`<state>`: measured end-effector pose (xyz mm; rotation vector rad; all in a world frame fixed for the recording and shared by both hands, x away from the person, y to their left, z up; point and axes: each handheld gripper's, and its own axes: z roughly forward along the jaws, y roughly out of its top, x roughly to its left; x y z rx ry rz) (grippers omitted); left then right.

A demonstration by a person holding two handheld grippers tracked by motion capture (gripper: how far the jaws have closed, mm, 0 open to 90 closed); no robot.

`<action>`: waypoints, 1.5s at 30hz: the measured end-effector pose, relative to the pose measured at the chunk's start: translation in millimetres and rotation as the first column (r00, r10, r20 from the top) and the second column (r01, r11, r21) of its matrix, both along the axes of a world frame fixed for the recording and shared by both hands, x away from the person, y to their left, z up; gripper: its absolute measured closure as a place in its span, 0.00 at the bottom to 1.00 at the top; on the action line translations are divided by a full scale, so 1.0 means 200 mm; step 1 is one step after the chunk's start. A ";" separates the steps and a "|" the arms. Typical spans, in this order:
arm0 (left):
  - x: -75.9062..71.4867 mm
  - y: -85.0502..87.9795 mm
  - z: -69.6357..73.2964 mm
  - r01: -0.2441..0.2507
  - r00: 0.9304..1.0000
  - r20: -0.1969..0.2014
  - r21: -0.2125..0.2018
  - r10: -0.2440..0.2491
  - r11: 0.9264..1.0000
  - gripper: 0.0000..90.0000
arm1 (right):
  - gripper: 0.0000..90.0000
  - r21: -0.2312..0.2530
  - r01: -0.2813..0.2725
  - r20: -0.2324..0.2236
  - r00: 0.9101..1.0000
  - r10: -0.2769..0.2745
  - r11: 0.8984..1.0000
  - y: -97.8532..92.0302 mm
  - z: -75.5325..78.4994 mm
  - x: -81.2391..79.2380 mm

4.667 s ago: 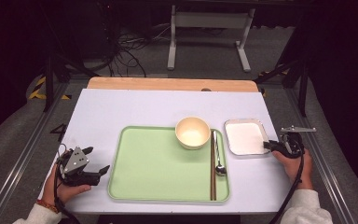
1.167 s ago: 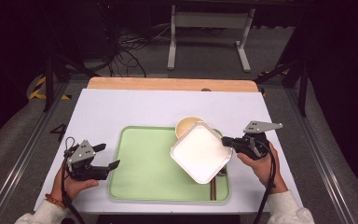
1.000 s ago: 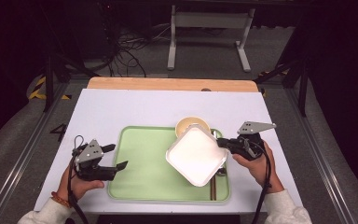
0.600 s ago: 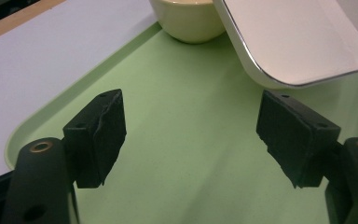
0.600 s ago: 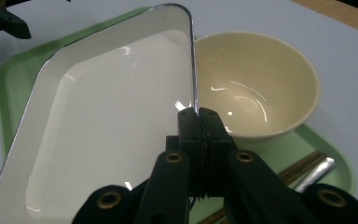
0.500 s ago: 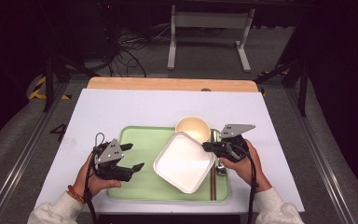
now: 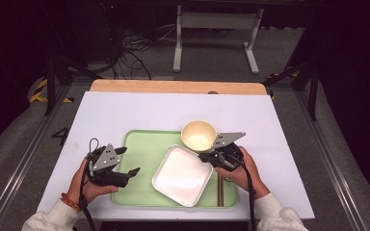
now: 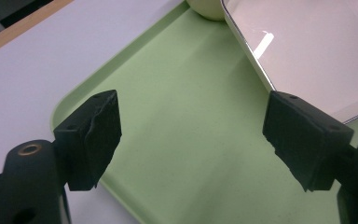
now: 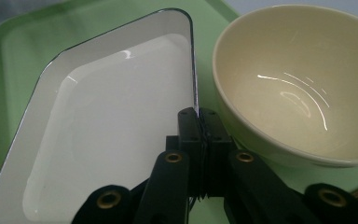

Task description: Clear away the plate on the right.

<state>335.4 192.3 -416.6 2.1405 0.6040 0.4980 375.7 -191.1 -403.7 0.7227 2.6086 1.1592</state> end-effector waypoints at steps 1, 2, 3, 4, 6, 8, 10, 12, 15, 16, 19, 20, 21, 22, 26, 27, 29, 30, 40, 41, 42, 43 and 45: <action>0.00 0.01 0.00 -0.002 1.000 0.003 0.003 0.002 1.000 0.23 | 0.99 -0.002 0.001 -0.002 1.000 -0.001 1.000 0.00 0.00 0.00; 0.00 0.02 0.00 -0.011 1.000 0.003 0.002 0.011 1.000 0.22 | 0.99 -0.003 0.002 0.000 1.000 -0.002 1.000 0.00 -0.01 0.01; -0.01 0.04 0.00 -0.021 1.000 0.003 0.002 0.021 1.000 0.22 | 0.99 -0.001 0.002 0.000 1.000 -0.002 1.000 0.00 -0.01 0.01; -0.01 0.05 0.00 -0.030 1.000 0.000 -0.001 0.030 1.000 0.22 | 0.99 -0.002 0.002 0.000 1.000 -0.002 1.000 0.00 -0.02 0.01; 0.00 0.08 -0.01 -0.047 0.999 -0.003 -0.005 0.047 0.999 0.22 | 0.99 -0.004 0.009 -0.006 1.000 -0.009 1.000 0.00 -0.03 0.02; 0.00 0.10 -0.03 -0.059 0.998 -0.010 -0.003 0.059 0.998 0.22 | 0.98 -0.011 0.017 -0.012 1.000 -0.017 1.000 0.01 -0.06 0.02; 0.00 0.11 -0.05 -0.062 0.998 -0.018 0.007 0.062 0.998 0.22 | 0.97 -0.023 0.024 -0.015 1.000 -0.024 0.999 0.02 -0.08 0.03; 0.00 0.10 -0.06 -0.058 0.998 -0.021 0.020 0.058 0.998 0.22 | 0.96 -0.041 0.022 -0.018 1.000 -0.023 0.999 0.03 -0.10 0.03; -0.01 0.09 -0.07 -0.050 0.999 -0.018 0.033 0.050 0.998 0.22 | 0.95 -0.057 0.028 -0.016 0.999 -0.029 0.998 0.04 -0.13 0.03; -0.01 0.08 -0.07 -0.047 0.999 -0.017 0.035 0.048 0.998 0.22 | 0.93 -0.064 0.029 -0.014 0.999 -0.030 0.998 0.04 -0.13 0.03; -0.01 0.08 -0.08 -0.050 0.998 -0.025 0.036 0.051 0.998 0.22 | 0.90 -0.081 0.037 -0.011 0.999 -0.038 0.996 0.04 -0.15 0.03; -0.01 0.09 -0.08 -0.053 0.998 -0.026 0.039 0.054 0.998 0.22 | 0.89 -0.085 0.042 -0.004 0.999 -0.042 0.995 0.04 -0.15 0.03; -0.01 0.09 -0.09 -0.054 0.998 -0.028 0.037 0.055 0.998 0.22 | 0.90 -0.082 0.041 0.003 0.999 -0.041 0.996 0.04 -0.15 0.02; -0.02 0.10 -0.09 -0.056 0.998 -0.031 0.038 0.057 0.998 0.22 | 0.91 -0.077 0.039 0.004 0.999 -0.039 0.996 0.04 -0.15 0.01; -0.05 0.13 -0.12 -0.074 0.997 -0.027 0.049 0.076 0.996 0.23 | 1.00 -0.075 0.028 0.025 0.999 -0.026 0.997 -0.01 -0.13 -0.06; -0.05 0.13 -0.12 -0.074 0.997 -0.027 0.049 0.076 0.996 0.23 | 1.00 -0.074 0.035 0.034 0.999 -0.033 0.997 -0.02 -0.13 -0.07; -0.06 0.16 -0.14 -0.089 0.995 -0.035 0.039 0.091 0.995 0.23 | 1.00 -0.070 0.039 0.037 0.999 -0.037 0.997 -0.03 -0.12 -0.08; -0.07 0.17 -0.14 -0.099 0.994 -0.037 0.037 0.100 0.994 0.23 | 1.00 -0.063 0.045 0.042 0.998 -0.043 0.997 -0.04 -0.12 -0.09; -0.08 0.22 -0.14 -0.116 0.992 -0.037 0.012 0.116 0.993 0.22 | 0.99 -0.113 -0.107 -0.014 0.994 0.106 0.988 0.06 -0.16 -0.27; -0.08 0.22 -0.14 -0.113 0.993 -0.037 0.009 0.114 0.994 0.22 | 0.99 -0.107 -0.114 -0.029 0.993 0.111 0.988 0.06 -0.17 -0.26; -0.07 0.21 -0.14 -0.110 0.993 -0.035 0.011 0.111 0.994 0.22 | 0.99 -0.114 -0.113 -0.028 0.994 0.110 0.987 0.06 -0.17 -0.26; -0.07 0.21 -0.14 -0.109 0.993 -0.035 0.013 0.110 0.994 0.22 | 0.99 -0.122 -0.113 -0.028 0.993 0.110 0.986 0.06 -0.17 -0.26; -0.07 0.22 -0.15 -0.112 0.993 -0.039 0.014 0.113 0.994 0.22 | 1.00 -0.151 -0.109 -0.024 0.994 0.107 0.983 0.06 -0.18 -0.26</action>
